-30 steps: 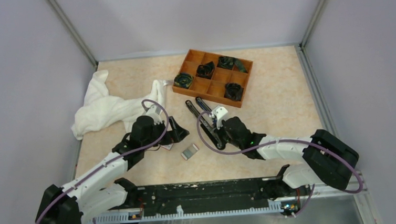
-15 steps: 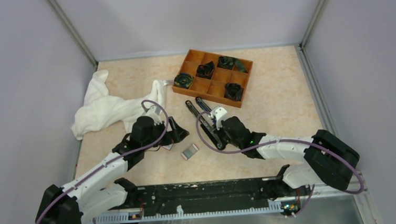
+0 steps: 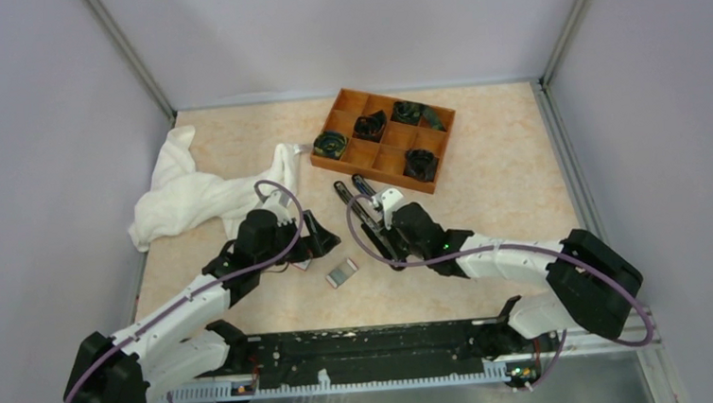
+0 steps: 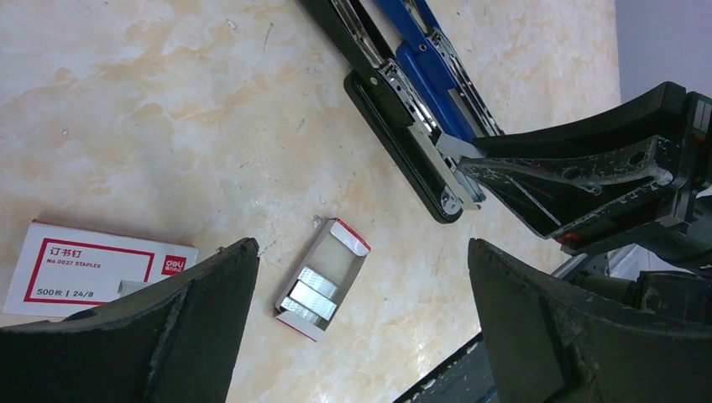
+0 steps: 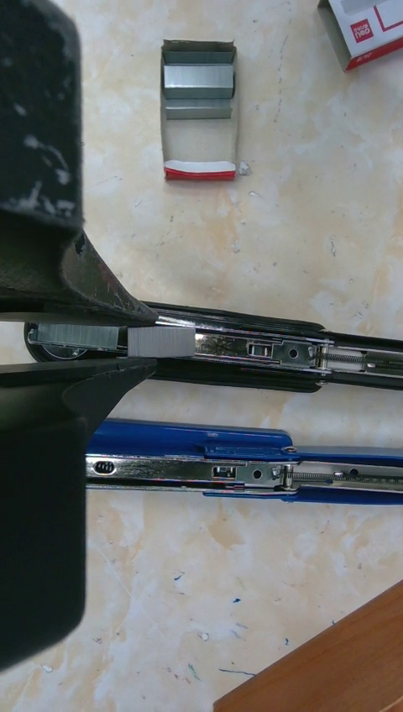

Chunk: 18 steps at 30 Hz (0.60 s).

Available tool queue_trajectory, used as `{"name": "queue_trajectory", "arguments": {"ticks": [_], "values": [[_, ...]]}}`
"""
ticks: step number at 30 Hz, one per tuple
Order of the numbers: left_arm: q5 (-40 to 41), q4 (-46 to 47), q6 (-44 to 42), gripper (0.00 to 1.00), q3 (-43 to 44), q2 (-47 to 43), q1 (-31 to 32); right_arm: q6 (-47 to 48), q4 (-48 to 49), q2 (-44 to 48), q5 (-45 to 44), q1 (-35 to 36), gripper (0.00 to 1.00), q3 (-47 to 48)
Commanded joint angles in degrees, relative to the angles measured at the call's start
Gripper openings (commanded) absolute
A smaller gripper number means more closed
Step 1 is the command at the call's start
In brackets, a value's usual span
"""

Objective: Load the staples into the stapler

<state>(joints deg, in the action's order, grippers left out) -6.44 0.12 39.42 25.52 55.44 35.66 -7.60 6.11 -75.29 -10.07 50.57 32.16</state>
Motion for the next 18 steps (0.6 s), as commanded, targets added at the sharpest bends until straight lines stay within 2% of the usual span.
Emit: {"name": "queue_trajectory", "arguments": {"ticks": [1, 13, 18], "values": [[0.6, 1.2, 0.3, 0.99, -0.2, -0.8, 0.2, -0.8, -3.6, -1.6, -1.1, 0.6, 0.16, 3.1], [2.0, 0.6, 0.9, 0.99, -0.6, -2.2, 0.2, -2.1, -5.5, -5.1, -2.1, 0.9, 0.16, 5.7], [1.9, 1.0, 1.0, 1.0, -0.6, -1.9, 0.2, -1.8, -5.9, -4.6, -2.5, 0.8, 0.22, 6.0]]}}
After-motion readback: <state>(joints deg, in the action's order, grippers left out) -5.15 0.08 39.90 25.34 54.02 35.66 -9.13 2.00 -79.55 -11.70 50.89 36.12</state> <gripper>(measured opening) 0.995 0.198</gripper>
